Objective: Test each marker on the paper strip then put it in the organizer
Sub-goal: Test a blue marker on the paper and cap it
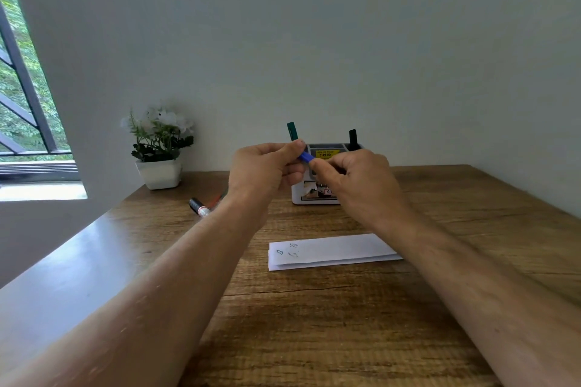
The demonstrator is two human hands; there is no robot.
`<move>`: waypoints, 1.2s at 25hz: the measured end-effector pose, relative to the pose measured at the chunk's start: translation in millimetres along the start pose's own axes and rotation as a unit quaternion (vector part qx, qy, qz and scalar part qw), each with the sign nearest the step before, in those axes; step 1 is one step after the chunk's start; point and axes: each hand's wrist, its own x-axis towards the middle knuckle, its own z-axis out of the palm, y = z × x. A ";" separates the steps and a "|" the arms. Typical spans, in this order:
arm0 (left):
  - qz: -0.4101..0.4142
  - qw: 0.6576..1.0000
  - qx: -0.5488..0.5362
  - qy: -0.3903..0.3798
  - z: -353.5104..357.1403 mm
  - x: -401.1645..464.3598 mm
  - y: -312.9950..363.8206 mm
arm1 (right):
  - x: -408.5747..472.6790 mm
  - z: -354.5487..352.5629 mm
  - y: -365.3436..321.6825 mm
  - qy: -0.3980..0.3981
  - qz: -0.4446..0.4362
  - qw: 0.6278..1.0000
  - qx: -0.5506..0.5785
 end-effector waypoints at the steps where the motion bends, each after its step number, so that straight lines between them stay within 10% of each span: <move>1: 0.001 1.000 -0.004 0.005 -1.3 0.6 1.3 | -0.1 -0.7 -1.2 0.003 0.005 1.000 -0.010; 16: -0.047 0.982 -0.179 -0.017 -6.5 -5.3 17.3 | -0.9 -3.0 -1.0 0.018 0.034 0.970 0.242; 23: -0.028 0.991 0.092 -0.096 -8.8 -6.5 22.4 | -4.3 -11.7 -6.9 0.009 0.073 0.941 0.329; 30: -0.053 0.769 0.544 -0.332 -24.9 -17.3 27.2 | -13.2 -11.4 -3.0 -0.076 0.140 0.912 0.378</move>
